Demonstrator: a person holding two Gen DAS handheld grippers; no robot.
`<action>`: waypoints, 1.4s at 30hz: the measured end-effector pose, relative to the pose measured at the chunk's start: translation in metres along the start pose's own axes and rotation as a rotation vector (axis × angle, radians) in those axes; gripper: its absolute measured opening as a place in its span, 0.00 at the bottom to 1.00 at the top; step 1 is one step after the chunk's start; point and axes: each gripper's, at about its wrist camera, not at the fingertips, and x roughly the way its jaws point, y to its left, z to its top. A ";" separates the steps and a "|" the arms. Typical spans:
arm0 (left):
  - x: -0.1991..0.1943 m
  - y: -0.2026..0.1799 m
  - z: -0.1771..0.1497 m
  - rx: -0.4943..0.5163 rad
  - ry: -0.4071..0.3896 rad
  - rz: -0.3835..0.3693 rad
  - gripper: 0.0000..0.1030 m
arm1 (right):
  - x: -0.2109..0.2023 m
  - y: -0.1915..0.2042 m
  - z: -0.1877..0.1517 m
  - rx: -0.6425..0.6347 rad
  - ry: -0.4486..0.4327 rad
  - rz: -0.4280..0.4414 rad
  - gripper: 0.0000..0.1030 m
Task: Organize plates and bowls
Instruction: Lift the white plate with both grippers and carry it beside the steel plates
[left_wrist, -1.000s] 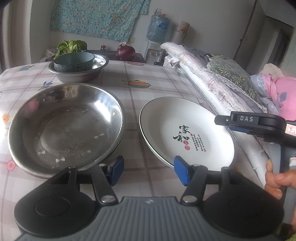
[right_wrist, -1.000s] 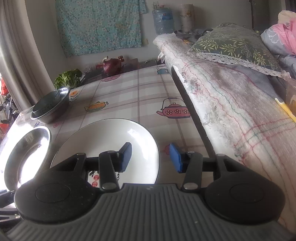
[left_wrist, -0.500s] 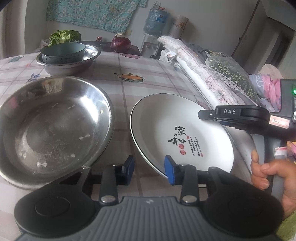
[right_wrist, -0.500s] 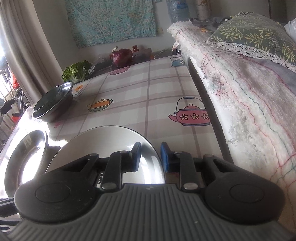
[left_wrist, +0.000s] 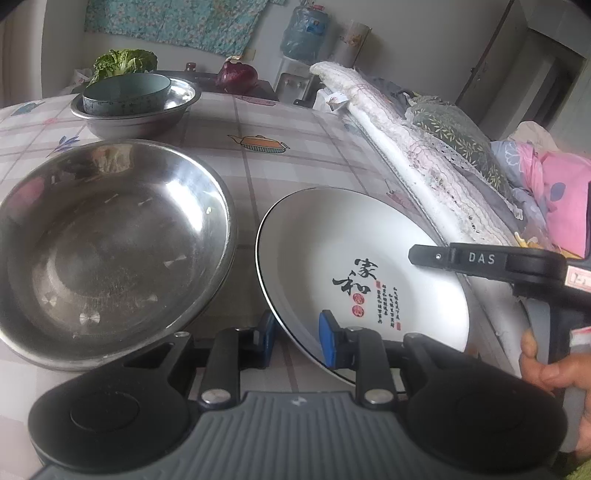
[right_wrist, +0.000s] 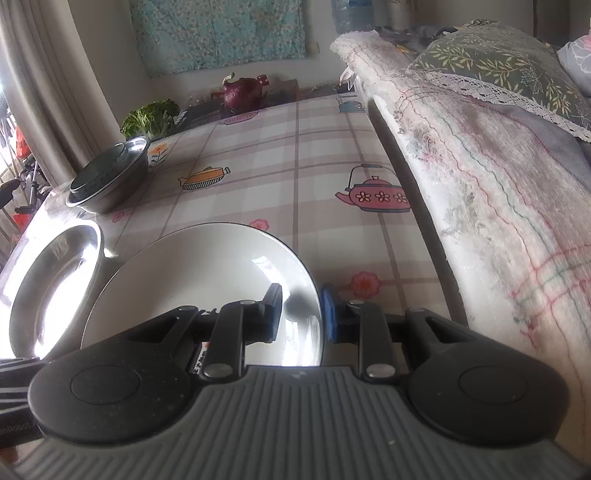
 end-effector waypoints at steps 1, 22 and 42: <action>-0.002 0.001 -0.002 0.001 0.002 -0.001 0.25 | -0.004 0.002 -0.004 -0.002 0.003 -0.003 0.21; -0.062 0.042 -0.045 0.072 0.053 -0.024 0.25 | -0.087 0.048 -0.092 -0.021 0.093 0.061 0.22; -0.078 0.058 -0.055 0.031 0.045 -0.027 0.27 | -0.089 0.069 -0.110 0.038 0.063 0.062 0.22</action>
